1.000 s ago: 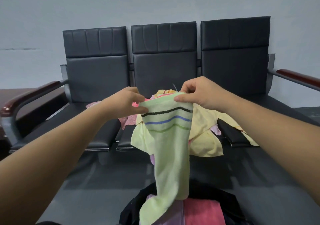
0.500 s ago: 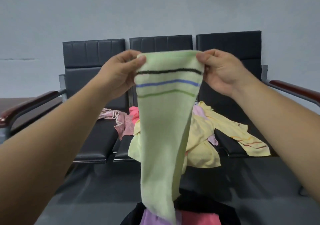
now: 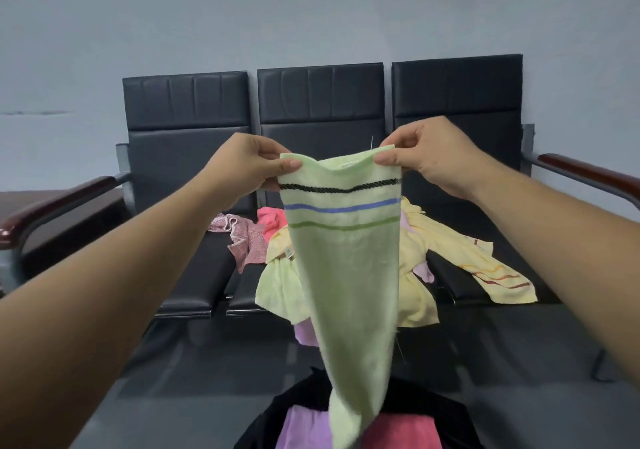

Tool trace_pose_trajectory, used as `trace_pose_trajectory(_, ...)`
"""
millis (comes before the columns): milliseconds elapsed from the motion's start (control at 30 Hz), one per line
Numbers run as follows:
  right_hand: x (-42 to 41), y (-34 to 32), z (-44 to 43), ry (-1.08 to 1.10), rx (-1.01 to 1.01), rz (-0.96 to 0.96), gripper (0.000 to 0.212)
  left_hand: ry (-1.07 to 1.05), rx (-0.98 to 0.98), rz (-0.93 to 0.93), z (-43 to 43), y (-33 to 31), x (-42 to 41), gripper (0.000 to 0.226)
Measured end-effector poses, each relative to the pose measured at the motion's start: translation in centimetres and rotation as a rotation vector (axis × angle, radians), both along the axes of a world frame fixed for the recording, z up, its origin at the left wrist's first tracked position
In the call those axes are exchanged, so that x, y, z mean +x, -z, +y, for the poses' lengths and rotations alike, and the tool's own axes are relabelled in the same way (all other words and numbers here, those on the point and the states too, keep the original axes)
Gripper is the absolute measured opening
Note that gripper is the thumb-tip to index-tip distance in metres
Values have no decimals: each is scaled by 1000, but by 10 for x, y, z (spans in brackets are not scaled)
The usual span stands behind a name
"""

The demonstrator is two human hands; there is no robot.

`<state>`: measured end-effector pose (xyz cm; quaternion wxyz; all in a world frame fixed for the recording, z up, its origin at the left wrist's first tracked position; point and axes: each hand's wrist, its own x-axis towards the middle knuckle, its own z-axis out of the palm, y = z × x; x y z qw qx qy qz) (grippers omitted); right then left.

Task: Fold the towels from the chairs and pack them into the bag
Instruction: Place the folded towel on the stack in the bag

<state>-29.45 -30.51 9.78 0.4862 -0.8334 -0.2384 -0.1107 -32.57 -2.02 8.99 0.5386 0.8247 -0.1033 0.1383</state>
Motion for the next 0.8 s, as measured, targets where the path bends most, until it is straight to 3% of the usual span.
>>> trace_pose_trajectory(200, -2, 23, 16, -320, 431, 285, 16, 29, -99, -5, -15, 6, 0, 17)
trace_pose_trajectory(300, -10, 37, 31, -443, 309, 397, 14, 62, -11, -18, -28, 7, 0, 16)
trace_pose_trajectory(400, -13, 44, 42, -384, 220, 359, 4, 61, 38, -10, -31, 13, 3, 15)
trace_pose_trajectory(500, -11, 42, 45, -355, 433, 364, 4, 71, -180, -15, -30, 24, 6, 15)
trace_pose_trajectory(600, -6, 35, 44, -386, 694, 412, 4, 323, -432, 195, -31, 44, 6, 30)
trace_pose_trajectory(700, 0, 29, 40, -398, 807, 450, 13, 473, -194, 410, -33, 78, 3, 51)
trace_pose_trajectory(800, 12, 35, 34, -289, 835, 483, 41, 450, 49, 473, -37, 103, -2, 43)
